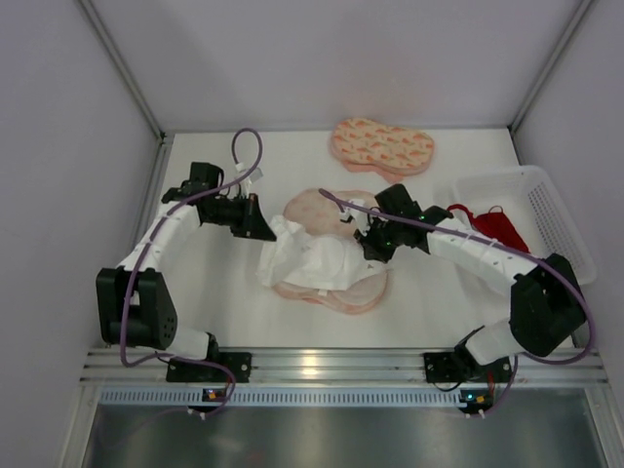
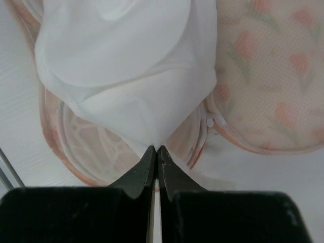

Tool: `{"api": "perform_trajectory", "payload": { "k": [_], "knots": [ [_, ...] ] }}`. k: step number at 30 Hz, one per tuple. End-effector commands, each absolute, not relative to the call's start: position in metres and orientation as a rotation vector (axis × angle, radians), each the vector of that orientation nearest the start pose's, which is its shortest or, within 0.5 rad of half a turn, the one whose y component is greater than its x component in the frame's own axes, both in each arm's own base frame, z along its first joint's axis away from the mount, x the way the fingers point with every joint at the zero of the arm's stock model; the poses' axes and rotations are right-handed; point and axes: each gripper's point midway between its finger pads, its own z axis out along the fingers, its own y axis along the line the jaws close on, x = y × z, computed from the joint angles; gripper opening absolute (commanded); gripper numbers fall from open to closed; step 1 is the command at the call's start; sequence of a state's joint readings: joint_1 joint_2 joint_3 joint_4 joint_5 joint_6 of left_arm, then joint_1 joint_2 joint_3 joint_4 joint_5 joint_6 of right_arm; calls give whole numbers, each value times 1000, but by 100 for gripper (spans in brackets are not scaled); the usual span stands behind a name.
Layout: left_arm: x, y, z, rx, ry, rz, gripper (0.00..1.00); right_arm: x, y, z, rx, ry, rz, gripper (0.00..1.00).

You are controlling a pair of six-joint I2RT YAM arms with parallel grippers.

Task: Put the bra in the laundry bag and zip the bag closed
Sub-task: Place the bra in the laundry bag.

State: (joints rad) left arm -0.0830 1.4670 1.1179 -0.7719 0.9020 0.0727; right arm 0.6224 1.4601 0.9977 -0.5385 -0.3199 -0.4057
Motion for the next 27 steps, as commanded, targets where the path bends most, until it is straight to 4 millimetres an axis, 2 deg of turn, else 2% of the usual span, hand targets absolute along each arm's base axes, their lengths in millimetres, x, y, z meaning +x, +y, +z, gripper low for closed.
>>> {"api": "perform_trajectory", "payload": {
  "k": [1, 9, 13, 14, 21, 25, 27],
  "knots": [
    [265, -162, 190, 559, 2300, -1212, 0, 255, 234, 137, -1366, 2070, 540, 0],
    [262, -166, 235, 615, 2164, -1197, 0, 236, 229, 167, -1479, 2016, 590, 0],
    [261, -167, 244, 610, 2147, -1199, 0, 223, 213, 189, -1494, 1964, 551, 0],
    [260, -167, 244, 609, 2150, -1193, 0, 220, 209, 190, -1502, 1965, 536, 0],
    [269, -162, 211, 568, 2264, -1128, 0, 191, 174, 155, -1519, 2115, 516, 0],
    [273, -162, 188, 576, 2338, -1080, 0, 187, 162, 146, -1491, 2163, 508, 0],
    [277, -160, 170, 566, 2400, -1055, 0, 186, 159, 141, -1482, 2187, 511, 0]
  ]
}}
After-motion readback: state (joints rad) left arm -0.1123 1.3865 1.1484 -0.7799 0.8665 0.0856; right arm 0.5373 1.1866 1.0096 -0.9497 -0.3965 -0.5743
